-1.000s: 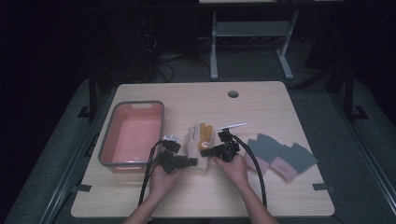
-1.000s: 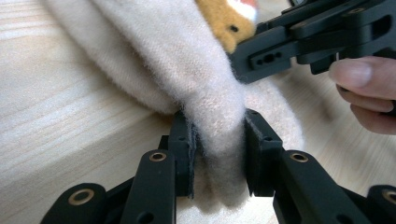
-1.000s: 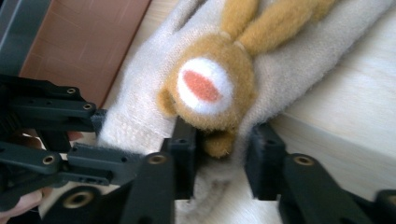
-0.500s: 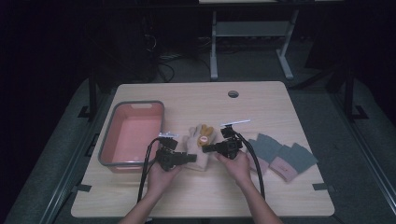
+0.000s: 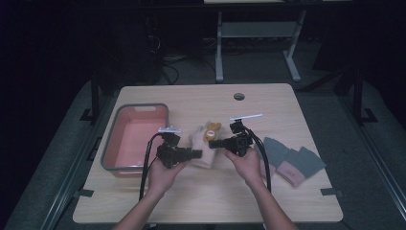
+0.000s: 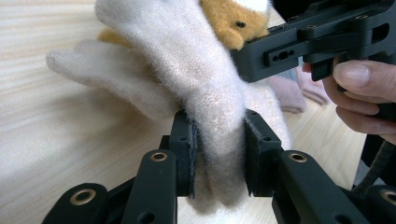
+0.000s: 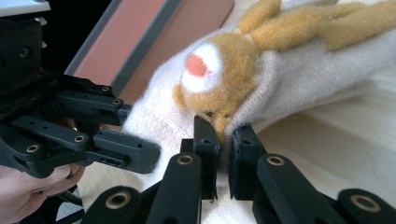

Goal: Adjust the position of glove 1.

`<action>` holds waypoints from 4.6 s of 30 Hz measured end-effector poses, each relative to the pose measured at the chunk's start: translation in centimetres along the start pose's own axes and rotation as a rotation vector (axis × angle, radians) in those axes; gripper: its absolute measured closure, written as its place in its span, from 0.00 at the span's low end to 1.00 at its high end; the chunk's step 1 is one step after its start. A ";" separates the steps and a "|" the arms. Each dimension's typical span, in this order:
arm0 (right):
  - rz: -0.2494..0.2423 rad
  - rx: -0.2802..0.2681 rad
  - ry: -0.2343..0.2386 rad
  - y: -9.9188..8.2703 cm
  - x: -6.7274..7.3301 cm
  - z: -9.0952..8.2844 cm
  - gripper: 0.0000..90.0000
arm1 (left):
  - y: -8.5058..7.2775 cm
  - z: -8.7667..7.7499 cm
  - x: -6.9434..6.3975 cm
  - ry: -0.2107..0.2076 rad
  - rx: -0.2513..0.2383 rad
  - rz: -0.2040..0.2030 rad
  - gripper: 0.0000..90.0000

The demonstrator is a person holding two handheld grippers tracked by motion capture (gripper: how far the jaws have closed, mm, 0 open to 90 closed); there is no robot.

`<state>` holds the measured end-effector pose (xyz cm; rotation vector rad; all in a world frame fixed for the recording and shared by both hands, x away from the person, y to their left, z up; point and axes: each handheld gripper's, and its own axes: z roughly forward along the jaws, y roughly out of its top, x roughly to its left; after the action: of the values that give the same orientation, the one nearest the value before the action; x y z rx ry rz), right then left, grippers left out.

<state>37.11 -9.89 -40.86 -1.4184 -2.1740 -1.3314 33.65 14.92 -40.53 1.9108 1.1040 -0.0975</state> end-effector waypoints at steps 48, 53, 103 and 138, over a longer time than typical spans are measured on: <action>-0.098 -0.020 0.072 7.9 6.2 1.1 0.93 | 4.7 -8.3 2.1 0.000 -0.112 0.015 0.77; -0.100 -0.014 0.081 8.4 6.8 1.8 0.93 | 4.6 -9.1 2.7 -0.001 -0.121 0.004 0.77; -0.138 0.056 0.173 14.6 12.2 10.1 0.92 | 5.4 -17.0 9.2 0.072 -0.163 -0.075 0.77; -0.102 0.310 0.075 10.2 9.2 18.9 0.85 | -0.3 -13.1 13.4 0.236 0.113 -0.205 0.76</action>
<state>45.91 11.71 -40.21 -1.1381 -2.3065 -1.0023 37.01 33.31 -39.17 1.9398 1.4802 -0.0500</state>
